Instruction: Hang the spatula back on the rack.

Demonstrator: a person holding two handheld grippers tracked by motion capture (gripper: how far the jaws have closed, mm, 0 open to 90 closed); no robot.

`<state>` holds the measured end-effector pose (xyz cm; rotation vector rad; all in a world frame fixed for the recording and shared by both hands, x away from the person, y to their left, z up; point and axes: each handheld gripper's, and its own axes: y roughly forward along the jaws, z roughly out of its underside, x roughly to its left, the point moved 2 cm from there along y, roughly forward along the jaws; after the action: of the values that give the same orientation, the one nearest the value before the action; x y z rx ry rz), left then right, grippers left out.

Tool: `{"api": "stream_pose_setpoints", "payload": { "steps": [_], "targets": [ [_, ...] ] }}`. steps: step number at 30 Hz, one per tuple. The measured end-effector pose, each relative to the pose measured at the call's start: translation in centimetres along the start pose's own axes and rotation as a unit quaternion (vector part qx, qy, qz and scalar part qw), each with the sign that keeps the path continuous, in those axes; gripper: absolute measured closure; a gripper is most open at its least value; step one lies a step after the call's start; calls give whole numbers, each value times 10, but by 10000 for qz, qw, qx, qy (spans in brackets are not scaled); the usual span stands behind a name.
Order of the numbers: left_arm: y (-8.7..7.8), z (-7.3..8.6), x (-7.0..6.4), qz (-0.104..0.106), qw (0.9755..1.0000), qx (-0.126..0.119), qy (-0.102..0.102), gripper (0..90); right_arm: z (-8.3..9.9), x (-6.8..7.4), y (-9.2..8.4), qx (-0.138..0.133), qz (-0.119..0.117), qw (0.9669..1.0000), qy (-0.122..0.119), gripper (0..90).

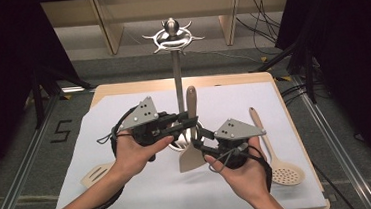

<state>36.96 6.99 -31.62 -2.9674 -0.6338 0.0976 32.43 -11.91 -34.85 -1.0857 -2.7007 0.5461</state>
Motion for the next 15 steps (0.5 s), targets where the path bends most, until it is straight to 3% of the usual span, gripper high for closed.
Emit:
{"api": "stream_pose_setpoints", "payload": {
  "steps": [3, 7, 9, 11, 12, 15],
  "targets": [
    [0, -3, 3, 6, 10000, -28, 21, 756, 4, -4, -2, -8, 46, 10000, -67, 602],
    [0, -7, 6, -24, 10000, -45, 51, 756, 12, -8, -5, 57, 111, 9998, 120, 589],
    [0, -7, 7, -33, 10000, -46, 58, 755, 14, -9, -5, 45, 99, 9999, 63, 586],
    [0, -10, 10, -81, 9999, -57, 68, 756, 20, -10, -7, 112, 178, 9995, 255, 580],
    [0, -10, 11, -89, 9999, -48, 75, 755, 22, -13, -5, 10, 219, 9997, 143, 580],
    [-1, -11, 13, -99, 9999, -47, 85, 755, 26, -14, -7, 142, 187, 9995, 230, 579]
  ]
}}
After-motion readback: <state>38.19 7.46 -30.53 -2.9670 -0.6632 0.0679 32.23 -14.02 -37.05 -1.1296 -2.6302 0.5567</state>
